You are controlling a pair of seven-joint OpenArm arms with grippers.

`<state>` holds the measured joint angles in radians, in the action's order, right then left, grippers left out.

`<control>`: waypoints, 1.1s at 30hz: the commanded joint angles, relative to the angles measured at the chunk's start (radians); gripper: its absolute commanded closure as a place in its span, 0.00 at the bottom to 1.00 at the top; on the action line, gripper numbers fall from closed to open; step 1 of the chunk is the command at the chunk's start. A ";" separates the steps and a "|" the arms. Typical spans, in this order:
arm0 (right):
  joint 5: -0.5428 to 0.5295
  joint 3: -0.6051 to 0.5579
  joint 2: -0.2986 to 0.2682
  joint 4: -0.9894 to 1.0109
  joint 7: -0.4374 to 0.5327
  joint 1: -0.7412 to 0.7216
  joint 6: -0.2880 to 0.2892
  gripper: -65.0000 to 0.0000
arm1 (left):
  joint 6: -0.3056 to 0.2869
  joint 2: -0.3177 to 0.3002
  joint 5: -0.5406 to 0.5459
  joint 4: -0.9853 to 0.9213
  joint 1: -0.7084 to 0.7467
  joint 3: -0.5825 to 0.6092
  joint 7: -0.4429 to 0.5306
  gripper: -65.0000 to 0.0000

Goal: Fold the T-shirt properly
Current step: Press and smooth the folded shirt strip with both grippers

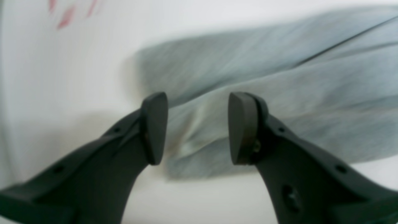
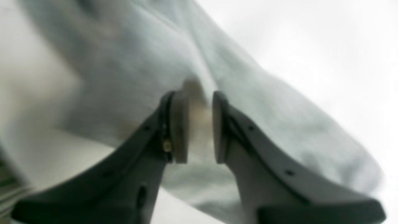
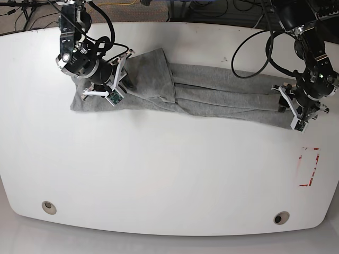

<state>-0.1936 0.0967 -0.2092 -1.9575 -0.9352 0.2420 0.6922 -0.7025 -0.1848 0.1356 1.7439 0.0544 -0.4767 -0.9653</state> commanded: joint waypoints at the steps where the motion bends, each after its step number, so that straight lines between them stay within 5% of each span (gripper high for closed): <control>1: 0.078 0.005 0.024 0.008 0.031 -0.016 0.006 0.81 | 0.004 0.008 0.000 -0.008 0.012 -0.006 0.078 0.55; 11: 0.165 0.021 0.026 0.189 0.189 -0.026 0.006 0.81 | 0.004 0.006 -0.001 -0.115 0.049 0.055 0.239 0.76; 22: 0.164 0.059 -0.005 0.386 0.304 -0.089 0.006 0.81 | 0.004 -0.037 -0.029 -0.246 0.049 0.054 0.237 0.76; 33: 0.164 0.053 -0.009 0.421 0.305 -0.131 0.006 0.81 | 0.004 -0.045 -0.021 -0.227 0.098 0.055 0.236 0.75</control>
<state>-0.0738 0.1486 -0.2092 -1.5360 -0.5835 0.1116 0.7086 -0.6975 -0.2207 0.1394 1.4933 0.1425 -0.4198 -0.6907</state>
